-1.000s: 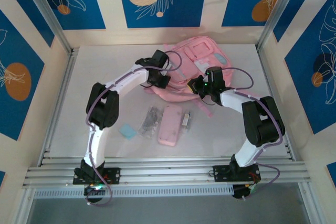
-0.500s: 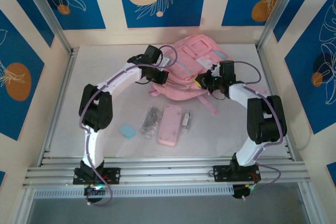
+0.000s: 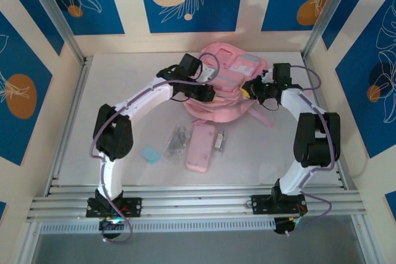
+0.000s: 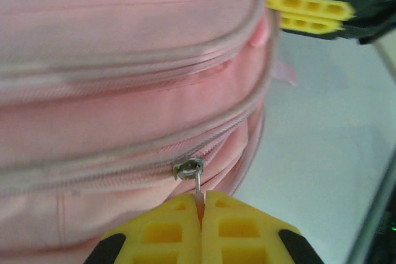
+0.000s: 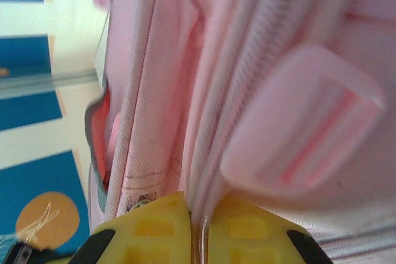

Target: Pack the student bag

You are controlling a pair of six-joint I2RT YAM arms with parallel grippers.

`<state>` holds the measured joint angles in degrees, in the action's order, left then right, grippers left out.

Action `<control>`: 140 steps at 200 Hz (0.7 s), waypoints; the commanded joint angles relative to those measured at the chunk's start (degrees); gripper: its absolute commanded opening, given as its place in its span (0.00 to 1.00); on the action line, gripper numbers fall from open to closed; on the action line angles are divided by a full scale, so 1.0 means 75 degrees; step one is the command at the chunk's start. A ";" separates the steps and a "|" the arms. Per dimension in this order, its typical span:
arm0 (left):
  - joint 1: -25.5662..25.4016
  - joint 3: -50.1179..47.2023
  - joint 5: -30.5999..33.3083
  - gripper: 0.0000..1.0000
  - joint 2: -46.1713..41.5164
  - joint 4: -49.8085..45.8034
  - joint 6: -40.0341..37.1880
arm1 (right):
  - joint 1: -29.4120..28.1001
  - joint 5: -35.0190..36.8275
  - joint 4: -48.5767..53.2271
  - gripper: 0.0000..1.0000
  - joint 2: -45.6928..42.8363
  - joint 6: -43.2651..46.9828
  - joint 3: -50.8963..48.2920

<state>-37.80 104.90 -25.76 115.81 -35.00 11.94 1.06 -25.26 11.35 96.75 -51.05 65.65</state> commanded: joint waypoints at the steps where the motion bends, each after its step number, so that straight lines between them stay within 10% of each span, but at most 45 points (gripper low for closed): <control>1: -0.0519 0.0992 -0.1538 0.00 0.0107 -0.0505 0.0060 | 0.0157 0.0708 -0.0488 0.00 -0.1004 0.0040 -0.0469; 59: -0.0561 0.0247 -0.1190 0.00 -0.0480 -0.0379 0.0059 | 0.0524 0.0588 0.0993 0.00 -0.1340 0.1632 -0.0223; 140: 0.0958 -0.1568 0.1723 0.00 -0.0833 -0.0716 -0.0339 | 0.1241 0.0167 0.1027 0.00 -0.0400 0.2140 0.0365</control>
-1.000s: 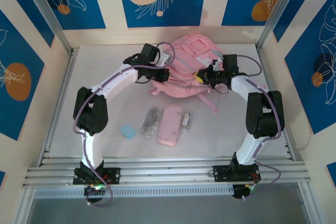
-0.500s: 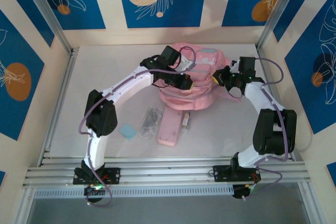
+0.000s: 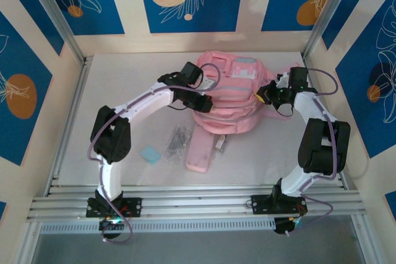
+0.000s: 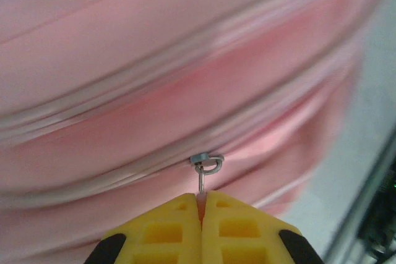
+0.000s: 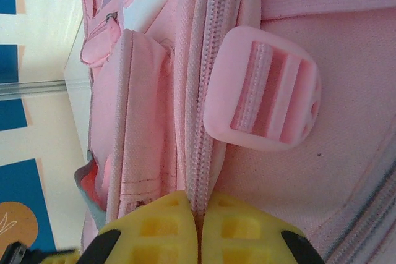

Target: Pack the student bag

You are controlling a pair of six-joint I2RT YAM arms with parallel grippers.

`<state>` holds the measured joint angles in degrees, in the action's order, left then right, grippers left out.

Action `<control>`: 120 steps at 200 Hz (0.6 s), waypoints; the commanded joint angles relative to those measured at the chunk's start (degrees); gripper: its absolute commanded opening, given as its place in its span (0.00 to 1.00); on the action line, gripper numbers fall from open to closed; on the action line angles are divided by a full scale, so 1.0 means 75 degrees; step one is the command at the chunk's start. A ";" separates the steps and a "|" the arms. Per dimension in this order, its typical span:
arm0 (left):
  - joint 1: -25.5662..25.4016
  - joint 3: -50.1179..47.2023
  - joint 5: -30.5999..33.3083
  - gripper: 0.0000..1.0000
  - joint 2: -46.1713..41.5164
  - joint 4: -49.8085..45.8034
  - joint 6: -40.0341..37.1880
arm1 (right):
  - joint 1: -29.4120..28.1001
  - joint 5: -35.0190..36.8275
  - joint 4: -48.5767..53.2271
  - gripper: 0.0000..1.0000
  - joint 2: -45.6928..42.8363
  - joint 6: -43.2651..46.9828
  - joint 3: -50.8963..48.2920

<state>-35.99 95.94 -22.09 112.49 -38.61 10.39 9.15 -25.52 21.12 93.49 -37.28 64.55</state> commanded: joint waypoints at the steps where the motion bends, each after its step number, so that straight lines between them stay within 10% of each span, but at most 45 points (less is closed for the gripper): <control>1: 0.0742 -0.0383 0.1263 0.00 -0.0393 -0.0221 -0.0132 | 0.0163 0.0208 -0.0269 0.00 0.0036 0.0305 0.0522; 67: 0.0287 -0.0255 -0.0233 0.00 -0.0583 0.0380 0.0347 | 0.0169 0.0502 -0.0463 0.00 0.1152 -0.0293 0.1904; 120: -0.0721 0.0374 -0.1590 0.00 -0.0222 0.2126 0.1634 | -0.0013 0.1297 -0.0254 0.65 -0.0768 -0.0874 0.0502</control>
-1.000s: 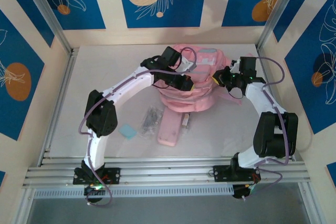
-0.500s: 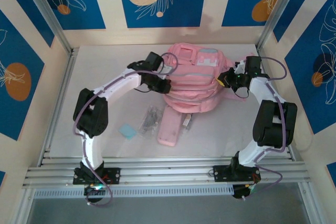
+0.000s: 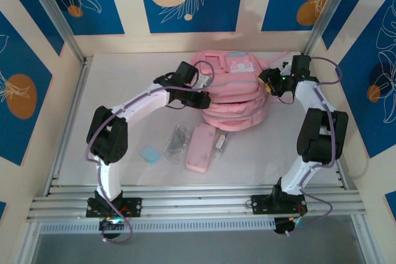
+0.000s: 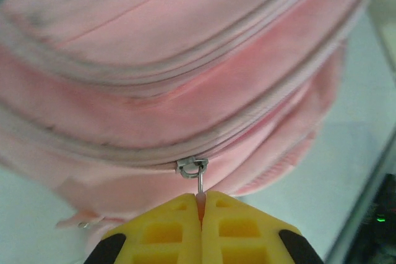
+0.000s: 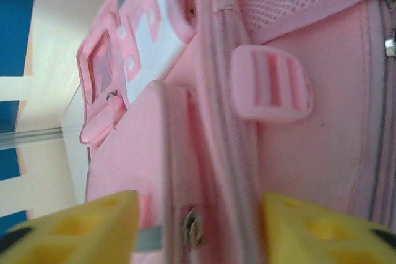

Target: Pack the student bag

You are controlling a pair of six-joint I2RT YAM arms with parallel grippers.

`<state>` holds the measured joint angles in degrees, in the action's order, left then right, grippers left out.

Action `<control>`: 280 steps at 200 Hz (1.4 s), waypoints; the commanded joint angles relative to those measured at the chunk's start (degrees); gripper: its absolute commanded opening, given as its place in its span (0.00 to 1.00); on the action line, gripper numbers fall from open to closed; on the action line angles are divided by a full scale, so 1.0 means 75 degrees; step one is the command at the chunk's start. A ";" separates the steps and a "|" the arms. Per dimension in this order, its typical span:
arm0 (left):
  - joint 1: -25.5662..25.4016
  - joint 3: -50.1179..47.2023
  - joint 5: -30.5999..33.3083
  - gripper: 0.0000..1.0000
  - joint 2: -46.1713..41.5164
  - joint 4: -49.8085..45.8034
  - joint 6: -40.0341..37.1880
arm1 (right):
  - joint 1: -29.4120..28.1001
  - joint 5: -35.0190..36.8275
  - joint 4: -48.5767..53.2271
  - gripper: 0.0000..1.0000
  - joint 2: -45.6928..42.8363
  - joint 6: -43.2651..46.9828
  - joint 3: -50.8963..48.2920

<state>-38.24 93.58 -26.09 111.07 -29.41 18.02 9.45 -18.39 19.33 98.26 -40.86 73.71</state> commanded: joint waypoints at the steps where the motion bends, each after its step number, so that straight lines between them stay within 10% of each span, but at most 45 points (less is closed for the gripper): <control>1: -0.0433 0.0721 -0.1057 0.00 -0.0008 0.0904 0.0619 | -0.0053 0.0357 -0.0013 0.65 -0.1469 -0.0415 -0.0774; 96: -0.0528 0.2447 -0.0922 0.00 0.1258 0.1186 0.0935 | -0.0217 0.0237 0.0925 0.99 -0.6212 -0.2166 -0.4538; 142: -0.0538 0.2146 -0.1012 0.00 0.1074 0.1430 0.1109 | -0.0417 -0.0225 -0.1794 0.99 -0.6084 -0.3758 -0.6360; 220: -0.0550 0.1271 -0.1504 0.00 0.0552 0.2353 0.1850 | -0.1580 0.1942 -0.6363 0.99 -0.4612 -0.3791 -0.7227; 235: -0.0549 0.1280 -0.1535 0.00 0.0510 0.2281 0.1784 | -0.1716 0.2017 -0.6734 0.89 -0.4123 -0.3607 -0.7063; 274: -0.0446 0.1160 -0.1326 0.00 0.0361 0.1803 0.1382 | -0.1720 0.2083 -0.6687 0.00 -0.3658 -0.3776 -0.6887; 280: -0.0416 0.1076 -0.1245 0.00 0.0327 0.1717 0.1292 | -0.1729 0.2107 -0.6551 0.00 -0.3750 -0.3772 -0.6867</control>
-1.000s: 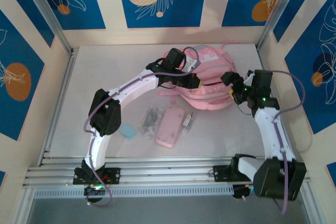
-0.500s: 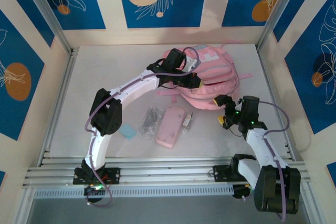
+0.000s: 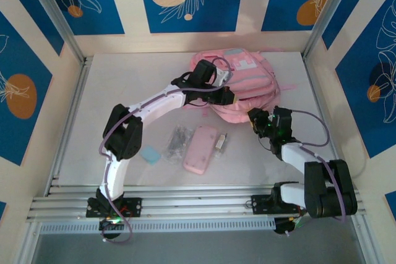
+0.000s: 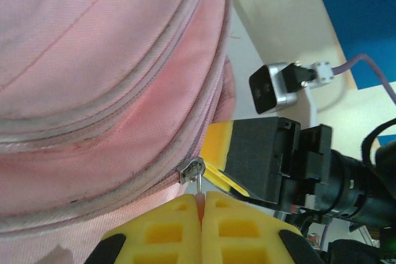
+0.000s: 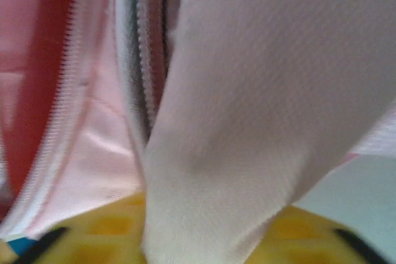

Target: Pack the student bag

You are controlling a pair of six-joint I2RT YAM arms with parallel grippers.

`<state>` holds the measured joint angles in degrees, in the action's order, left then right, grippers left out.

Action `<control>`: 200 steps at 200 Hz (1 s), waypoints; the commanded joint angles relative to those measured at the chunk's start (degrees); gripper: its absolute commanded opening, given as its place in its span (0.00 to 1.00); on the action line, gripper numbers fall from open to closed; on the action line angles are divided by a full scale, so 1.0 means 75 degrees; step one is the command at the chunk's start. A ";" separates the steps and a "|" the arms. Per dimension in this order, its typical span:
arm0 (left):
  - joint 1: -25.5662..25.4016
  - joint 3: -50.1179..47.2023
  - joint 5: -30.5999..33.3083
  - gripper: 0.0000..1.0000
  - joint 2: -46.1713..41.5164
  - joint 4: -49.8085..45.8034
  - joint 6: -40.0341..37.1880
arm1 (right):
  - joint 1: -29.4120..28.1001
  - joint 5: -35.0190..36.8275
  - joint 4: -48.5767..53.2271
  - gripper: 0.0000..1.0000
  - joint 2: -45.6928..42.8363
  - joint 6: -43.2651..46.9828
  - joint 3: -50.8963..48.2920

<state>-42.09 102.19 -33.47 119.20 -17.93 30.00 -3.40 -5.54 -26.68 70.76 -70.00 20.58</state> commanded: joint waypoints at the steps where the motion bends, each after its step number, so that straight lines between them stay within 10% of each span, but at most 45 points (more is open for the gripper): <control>1: 0.0106 -0.0093 -0.0242 0.00 -0.0761 0.0170 -0.0313 | -0.0016 0.0396 -0.0381 0.00 -0.0101 0.0123 0.0219; 75: 0.0897 -0.0941 0.2425 0.00 -0.1080 -0.2134 -0.2476 | -0.0074 0.0606 0.2134 0.00 -0.1676 0.0942 0.0764; 162: 0.2347 -0.0999 0.6103 0.00 0.0092 0.0889 -0.2326 | -0.0464 0.0026 0.3259 0.00 -0.1549 0.1334 0.1357; 200: 0.2621 -0.0442 0.6091 0.00 0.0593 0.1249 -0.2322 | -0.0753 -0.0050 0.3300 0.00 -0.1334 0.1335 0.1438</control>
<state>-28.29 95.20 -2.37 120.36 -14.76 12.88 -8.36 -5.30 -3.79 61.01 -62.35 29.61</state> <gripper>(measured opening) 0.048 0.120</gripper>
